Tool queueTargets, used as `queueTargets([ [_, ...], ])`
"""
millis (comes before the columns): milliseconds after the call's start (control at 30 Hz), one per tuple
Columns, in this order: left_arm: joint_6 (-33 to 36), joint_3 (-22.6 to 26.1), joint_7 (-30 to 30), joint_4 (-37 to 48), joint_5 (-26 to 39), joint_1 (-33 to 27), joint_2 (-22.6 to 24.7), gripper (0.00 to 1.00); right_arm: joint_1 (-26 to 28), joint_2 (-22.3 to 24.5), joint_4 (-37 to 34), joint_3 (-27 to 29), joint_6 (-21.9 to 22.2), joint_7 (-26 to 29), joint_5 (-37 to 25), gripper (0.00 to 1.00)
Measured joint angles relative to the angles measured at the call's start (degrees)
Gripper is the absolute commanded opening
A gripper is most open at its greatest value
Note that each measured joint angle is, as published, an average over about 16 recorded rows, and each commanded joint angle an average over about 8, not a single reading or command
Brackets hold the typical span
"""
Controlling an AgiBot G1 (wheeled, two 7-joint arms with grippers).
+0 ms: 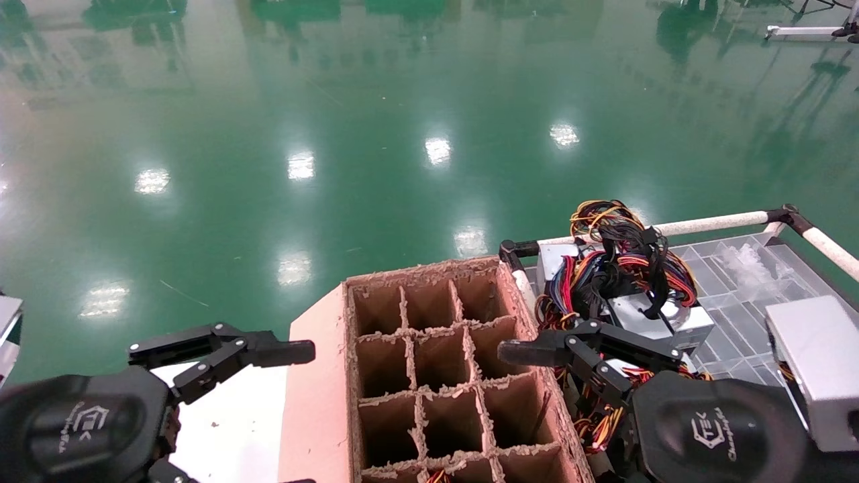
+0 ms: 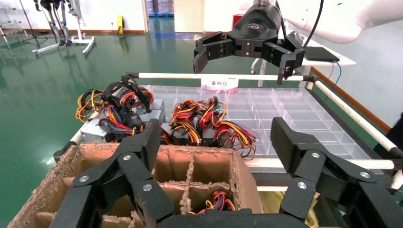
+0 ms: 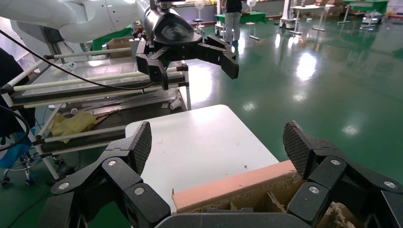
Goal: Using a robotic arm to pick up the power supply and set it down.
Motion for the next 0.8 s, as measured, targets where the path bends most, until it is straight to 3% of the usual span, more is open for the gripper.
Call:
queueTargets([
  [800,0.0,0.0,0.0,0.0,0.0,0.0,0.0,0.0,0.0,0.0,0.0,0.0,0.0,0.0,0.0,1.0],
])
